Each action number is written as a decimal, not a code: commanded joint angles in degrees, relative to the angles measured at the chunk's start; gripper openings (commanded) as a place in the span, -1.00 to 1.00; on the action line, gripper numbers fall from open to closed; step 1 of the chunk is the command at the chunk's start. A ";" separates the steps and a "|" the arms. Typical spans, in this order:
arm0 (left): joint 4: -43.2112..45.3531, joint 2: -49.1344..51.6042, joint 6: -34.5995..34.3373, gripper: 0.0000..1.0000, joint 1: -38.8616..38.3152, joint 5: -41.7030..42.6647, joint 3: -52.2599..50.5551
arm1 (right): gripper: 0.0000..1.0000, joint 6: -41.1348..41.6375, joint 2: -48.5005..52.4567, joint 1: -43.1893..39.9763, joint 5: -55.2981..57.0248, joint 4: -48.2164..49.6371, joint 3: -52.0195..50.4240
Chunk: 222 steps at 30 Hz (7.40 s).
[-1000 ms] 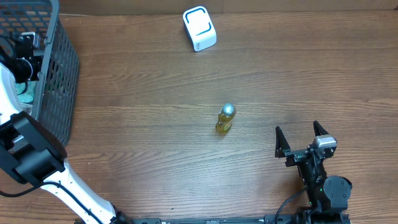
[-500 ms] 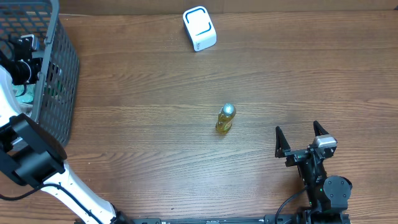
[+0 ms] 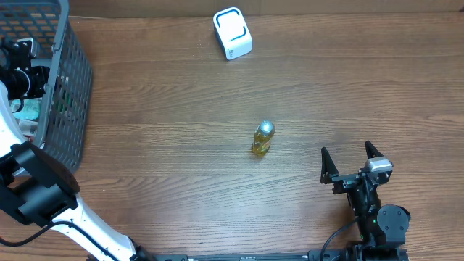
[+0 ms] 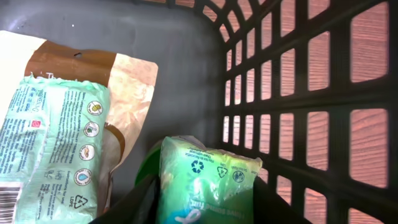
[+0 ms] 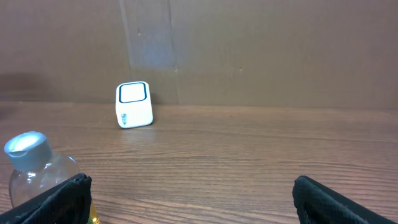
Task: Scan the item barcode
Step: 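Return the left gripper into the basket and grasp the green package, then carry the green package out and place it beside the yellow bottle, then move the left gripper back into the basket toward the next item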
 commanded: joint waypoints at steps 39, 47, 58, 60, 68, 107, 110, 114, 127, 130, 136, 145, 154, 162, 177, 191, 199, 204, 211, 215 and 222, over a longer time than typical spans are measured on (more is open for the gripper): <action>10.12 -0.74 -3.76 1.00 0.20 -4.66 -15.47 | 1.00 -0.26 -0.68 -0.31 0.24 0.24 -0.61; 13.16 -0.76 -3.78 -0.10 0.20 -4.63 -16.63 | 1.00 -0.26 -0.68 -0.31 0.24 0.24 -0.61; 6.08 -3.19 -5.01 -0.26 0.22 -4.63 -4.46 | 1.00 -0.26 -0.68 -0.31 0.24 0.24 -0.61; 3.96 -4.52 -6.03 -0.25 0.22 -4.63 -0.57 | 1.00 -0.26 -0.68 -0.31 0.24 0.24 -0.61; -1.75 -12.11 -12.81 -0.20 0.20 -3.91 11.82 | 1.00 -0.26 -0.68 -0.31 0.24 0.24 -0.61; -0.42 -26.12 -26.67 -0.09 -53.27 -8.70 -32.30 | 1.00 -0.26 -0.68 -0.31 0.24 0.24 -0.61; 4.92 -26.12 -29.66 -0.07 -56.22 -10.97 -37.03 | 1.00 -0.26 -0.68 -0.31 0.24 0.24 -0.61; 10.95 -26.12 -33.90 -0.08 -59.84 -16.15 -42.69 | 1.00 -0.26 -0.68 -0.31 0.24 0.24 -0.61; 15.52 -26.12 -38.71 0.41 -70.36 -25.75 -50.64 | 1.00 -0.26 -0.68 -0.31 0.24 0.24 -0.61; 15.78 -26.16 -38.75 0.99 -70.66 -25.59 -50.60 | 1.00 -0.26 -0.68 -0.31 0.24 0.24 -0.61; 14.62 -26.67 -39.39 1.00 -70.64 -24.46 -50.12 | 1.00 -0.26 -0.68 -0.31 0.24 0.24 -0.61; 6.36 -31.56 -37.27 0.99 -70.42 -24.11 -36.30 | 1.00 -0.26 -0.68 -0.31 0.24 0.24 -0.61; -8.44 -35.93 -28.39 0.99 -61.75 -29.20 -11.37 | 1.00 -0.26 -0.68 -0.31 0.24 0.24 -0.61; -9.53 -39.98 -28.28 0.99 -42.21 -47.47 2.12 | 1.00 -0.26 -0.68 -0.31 0.24 0.24 -0.61; 2.97 -31.98 -19.82 0.99 -10.49 -45.51 1.81 | 1.00 -0.26 -0.68 -0.31 0.24 0.24 -0.61; 3.54 -14.49 -10.75 0.99 1.44 -29.88 1.77 | 1.00 -0.26 -0.68 -0.31 0.24 0.24 -0.61; 3.85 -3.28 -6.40 0.99 2.19 -26.60 1.77 | 1.00 -0.26 -0.68 -0.31 0.24 0.24 -0.61; 4.48 2.40 -6.08 0.99 2.19 -26.62 1.77 | 1.00 -0.26 -0.68 -0.31 0.24 0.24 -0.61; 4.46 7.52 -6.43 0.99 2.40 -26.47 1.77 | 1.00 -0.26 -0.68 -0.31 0.24 0.24 -0.61; 4.66 8.39 -6.75 0.99 2.93 -25.66 1.77 | 1.00 -0.26 -0.68 -0.31 0.24 0.24 -0.61; 4.35 8.50 -6.80 0.99 4.37 -25.49 1.77 | 1.00 -0.26 -0.68 -0.31 0.24 0.24 -0.61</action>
